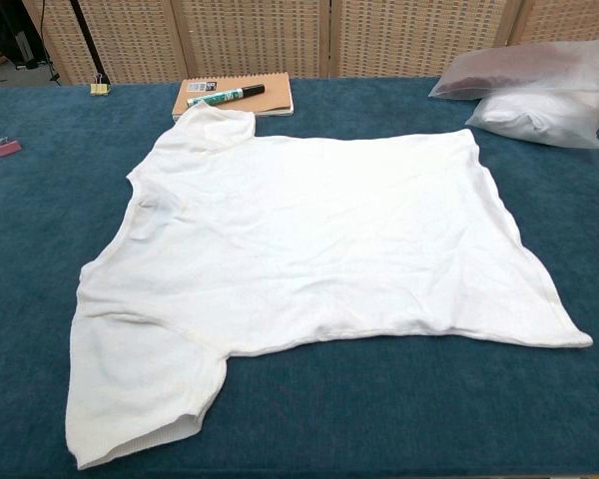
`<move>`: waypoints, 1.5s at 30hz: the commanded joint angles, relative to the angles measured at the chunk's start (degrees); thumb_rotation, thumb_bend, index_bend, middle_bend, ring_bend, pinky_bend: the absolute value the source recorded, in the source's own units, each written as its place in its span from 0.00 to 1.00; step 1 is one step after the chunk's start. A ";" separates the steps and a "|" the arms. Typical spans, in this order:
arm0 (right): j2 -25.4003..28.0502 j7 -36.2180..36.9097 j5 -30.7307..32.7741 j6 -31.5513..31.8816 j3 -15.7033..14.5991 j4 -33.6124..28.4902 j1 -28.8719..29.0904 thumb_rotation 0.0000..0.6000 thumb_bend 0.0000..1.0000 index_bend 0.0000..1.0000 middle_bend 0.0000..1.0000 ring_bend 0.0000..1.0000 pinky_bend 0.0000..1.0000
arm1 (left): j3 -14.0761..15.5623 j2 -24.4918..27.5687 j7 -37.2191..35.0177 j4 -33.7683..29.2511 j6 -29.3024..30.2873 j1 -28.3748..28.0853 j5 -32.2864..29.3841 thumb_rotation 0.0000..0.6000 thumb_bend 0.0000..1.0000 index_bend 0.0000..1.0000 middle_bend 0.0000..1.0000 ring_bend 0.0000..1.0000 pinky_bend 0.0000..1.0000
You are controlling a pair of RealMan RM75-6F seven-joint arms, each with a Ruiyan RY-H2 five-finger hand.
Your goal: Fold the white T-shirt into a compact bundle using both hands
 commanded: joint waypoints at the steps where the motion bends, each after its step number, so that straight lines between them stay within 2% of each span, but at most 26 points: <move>1: 0.03 -0.10 -0.37 0.00 -0.12 -0.15 -0.13 1.00 0.00 0.00 0.00 0.00 0.00 | -0.01 0.03 -0.14 0.10 -0.05 0.01 -0.02 1.00 0.00 0.00 0.00 0.00 0.00; 5: 0.07 0.53 -1.31 -1.10 -0.93 -0.46 -0.02 1.00 0.00 0.00 0.00 0.00 0.00 | -0.07 0.02 -0.23 0.13 -0.04 0.05 -0.10 1.00 0.00 0.00 0.00 0.00 0.00; 8: 0.23 2.63 -4.26 -4.38 -3.23 -0.01 1.14 1.00 0.00 0.01 0.00 0.00 0.00 | -0.06 -0.02 -0.10 0.03 0.15 0.05 0.20 1.00 0.00 0.00 0.00 0.00 0.00; 10: -0.31 3.91 -6.64 -6.19 -4.54 1.42 2.10 1.00 0.00 0.05 0.00 0.00 0.00 | -0.04 -0.19 0.21 0.11 0.28 0.02 0.45 1.00 0.00 0.00 0.00 0.00 0.00; 14: -4.38 5.71 -10.35 -10.25 -6.94 5.65 4.14 1.00 0.00 0.20 0.00 0.00 0.00 | 0.13 -0.55 0.89 0.43 -0.40 -0.22 0.33 1.00 0.00 0.00 0.00 0.00 0.00; 18: -7.74 7.01 -11.65 -12.09 -7.52 8.91 5.34 1.00 0.00 0.34 0.00 0.00 0.00 | -0.08 -0.57 0.76 0.53 -0.64 -0.26 -0.26 1.00 0.00 0.00 0.00 0.00 0.00; 24: -11.90 6.61 -11.06 -14.02 -6.85 12.59 6.64 1.00 0.00 0.46 0.00 0.00 0.00 | -0.44 -0.43 0.09 0.62 -0.66 -0.12 -1.07 1.00 0.00 0.00 0.00 0.00 0.00; 29: -13.24 6.18 -9.18 -16.32 -6.52 13.55 7.42 1.00 0.05 0.50 0.00 0.00 0.00 | -0.43 -0.64 0.65 0.80 -1.46 -0.41 -1.46 1.00 0.00 0.00 0.00 0.00 0.00; 38: -14.43 4.44 -7.19 -18.24 -6.02 13.90 8.27 1.00 0.06 0.51 0.00 0.00 0.00 | -0.53 -0.80 0.92 0.81 -1.61 -0.44 -1.74 1.00 0.00 0.00 0.00 0.00 0.00; 45: -15.88 0.16 -6.05 -20.15 -5.99 15.34 9.06 1.00 0.15 0.51 0.00 0.00 0.00 | -0.49 -0.79 0.86 0.81 -1.76 -0.44 -1.73 1.00 0.00 0.00 0.00 0.00 0.00</move>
